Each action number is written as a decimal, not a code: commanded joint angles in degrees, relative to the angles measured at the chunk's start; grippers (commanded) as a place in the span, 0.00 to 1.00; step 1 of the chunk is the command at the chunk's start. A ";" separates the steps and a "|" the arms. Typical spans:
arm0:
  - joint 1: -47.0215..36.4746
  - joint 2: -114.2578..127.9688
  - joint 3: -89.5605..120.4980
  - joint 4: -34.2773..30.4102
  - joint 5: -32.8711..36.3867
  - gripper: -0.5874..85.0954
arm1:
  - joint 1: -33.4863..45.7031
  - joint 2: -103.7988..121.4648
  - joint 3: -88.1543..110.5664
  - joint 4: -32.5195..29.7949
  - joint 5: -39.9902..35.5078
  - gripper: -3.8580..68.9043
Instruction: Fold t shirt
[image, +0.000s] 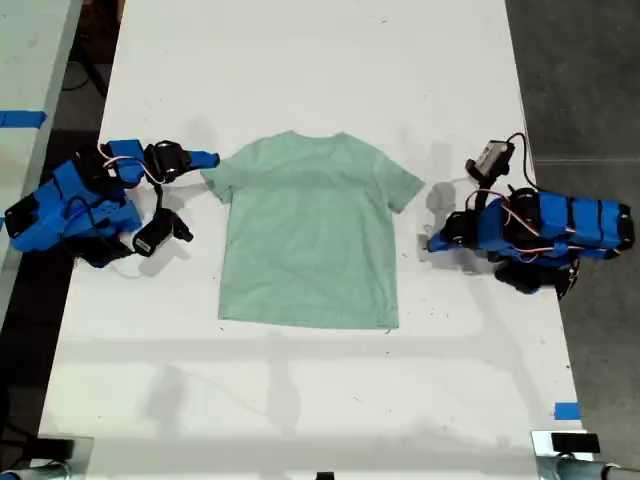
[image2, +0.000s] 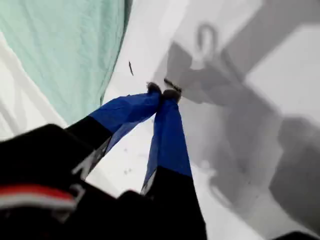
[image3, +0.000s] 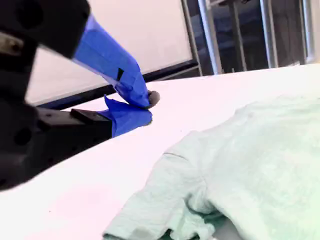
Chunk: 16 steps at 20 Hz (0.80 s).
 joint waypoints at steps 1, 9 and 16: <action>-1.32 0.35 0.62 0.62 -0.97 0.00 | -11.07 -31.90 -16.88 -10.28 11.07 0.07; 0.00 0.35 0.70 0.62 -1.49 0.00 | 1.49 -40.34 -23.29 -20.92 -10.46 0.53; 0.26 0.35 0.70 0.53 -1.49 0.00 | 36.21 -43.59 -31.03 -9.58 -39.46 0.38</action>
